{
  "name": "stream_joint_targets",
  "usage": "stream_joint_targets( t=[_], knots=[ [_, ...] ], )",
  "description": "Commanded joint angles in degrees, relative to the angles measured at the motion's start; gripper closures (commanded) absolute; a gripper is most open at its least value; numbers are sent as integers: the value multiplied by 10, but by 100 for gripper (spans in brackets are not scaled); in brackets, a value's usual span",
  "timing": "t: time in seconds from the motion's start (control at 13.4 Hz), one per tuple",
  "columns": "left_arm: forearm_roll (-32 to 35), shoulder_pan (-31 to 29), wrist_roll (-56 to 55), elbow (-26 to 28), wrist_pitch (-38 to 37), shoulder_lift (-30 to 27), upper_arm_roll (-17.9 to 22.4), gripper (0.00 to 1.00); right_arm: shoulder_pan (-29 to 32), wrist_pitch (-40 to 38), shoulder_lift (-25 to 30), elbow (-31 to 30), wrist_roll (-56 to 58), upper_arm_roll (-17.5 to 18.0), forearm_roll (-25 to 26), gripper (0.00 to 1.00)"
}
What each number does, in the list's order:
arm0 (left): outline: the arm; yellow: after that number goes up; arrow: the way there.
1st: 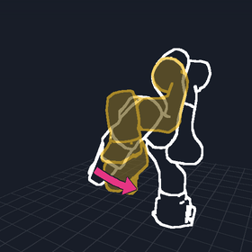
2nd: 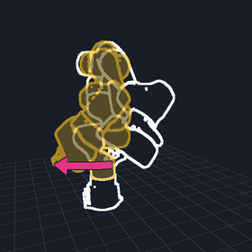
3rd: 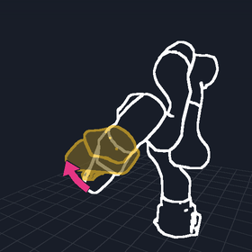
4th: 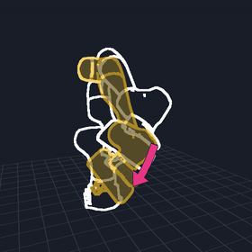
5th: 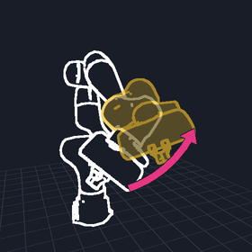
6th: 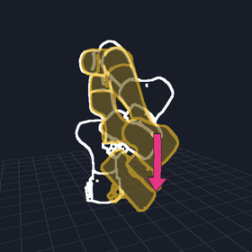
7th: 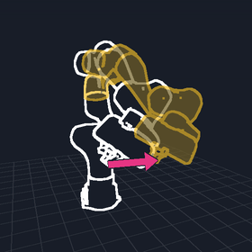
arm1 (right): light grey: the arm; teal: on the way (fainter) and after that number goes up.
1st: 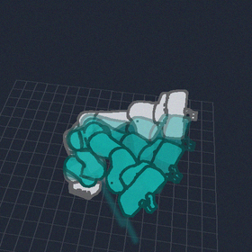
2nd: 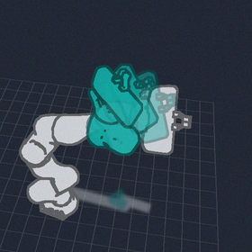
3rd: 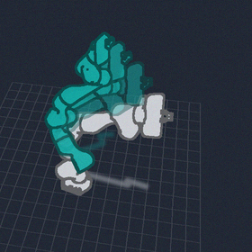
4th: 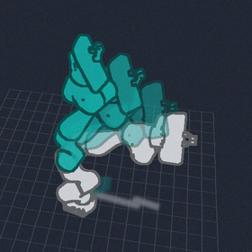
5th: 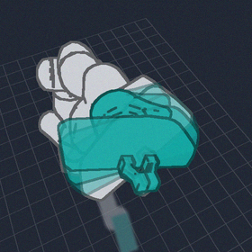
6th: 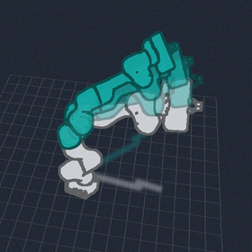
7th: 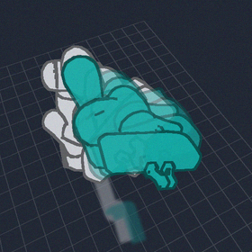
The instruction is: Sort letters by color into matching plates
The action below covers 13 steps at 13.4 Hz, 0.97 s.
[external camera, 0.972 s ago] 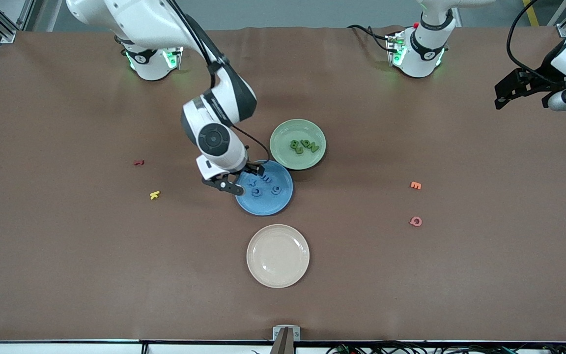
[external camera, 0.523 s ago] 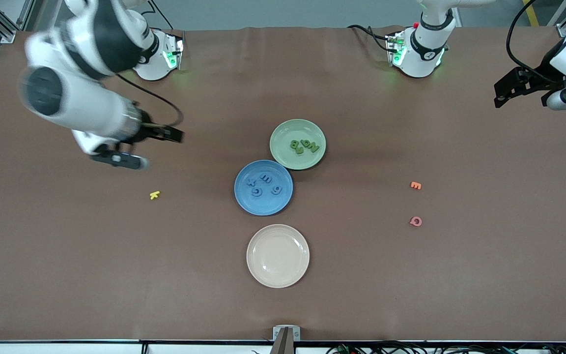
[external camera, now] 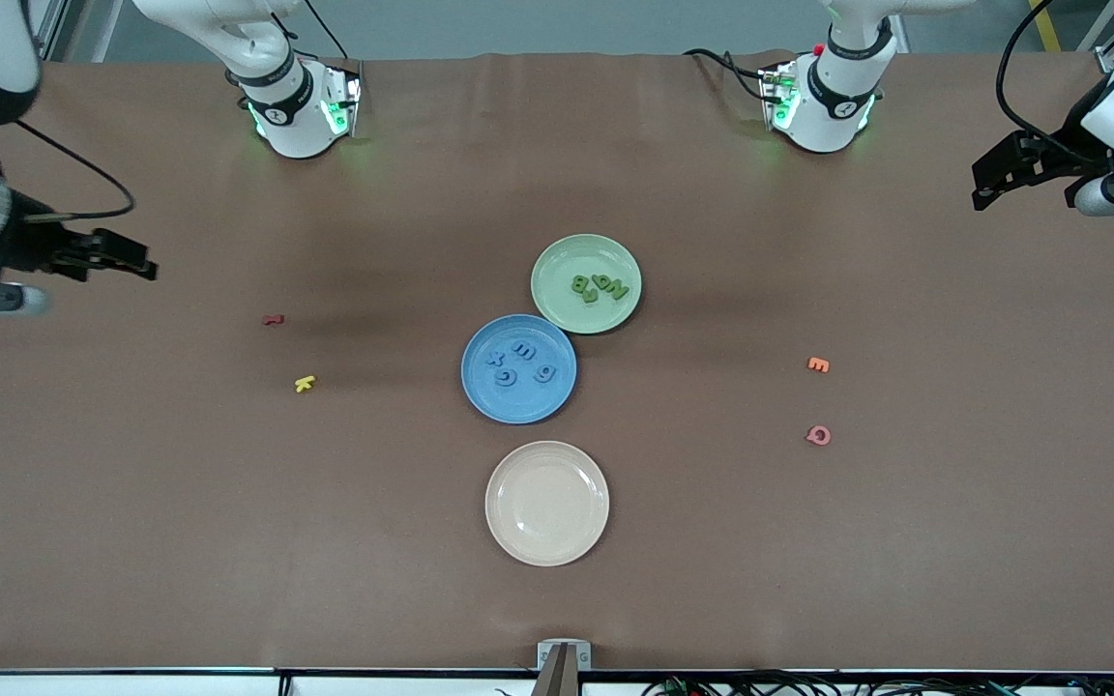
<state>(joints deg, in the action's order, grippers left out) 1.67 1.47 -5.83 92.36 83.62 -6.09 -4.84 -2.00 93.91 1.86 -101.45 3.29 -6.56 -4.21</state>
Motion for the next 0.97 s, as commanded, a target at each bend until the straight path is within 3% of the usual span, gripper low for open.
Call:
stream_joint_targets(
  t=[0.0,0.3,0.9],
  knots=[
    [-10,-2,11,10,-5,-14,0,0,10,-7,-5,69,4,13,23,0],
    [-10,-2,11,9,-5,-13,0,0,13,-6,-24,134,-1,14,31,0],
    [-10,-2,11,12,-5,-14,0,0,11,-1,-31,141,0,14,34,0]
  ],
)
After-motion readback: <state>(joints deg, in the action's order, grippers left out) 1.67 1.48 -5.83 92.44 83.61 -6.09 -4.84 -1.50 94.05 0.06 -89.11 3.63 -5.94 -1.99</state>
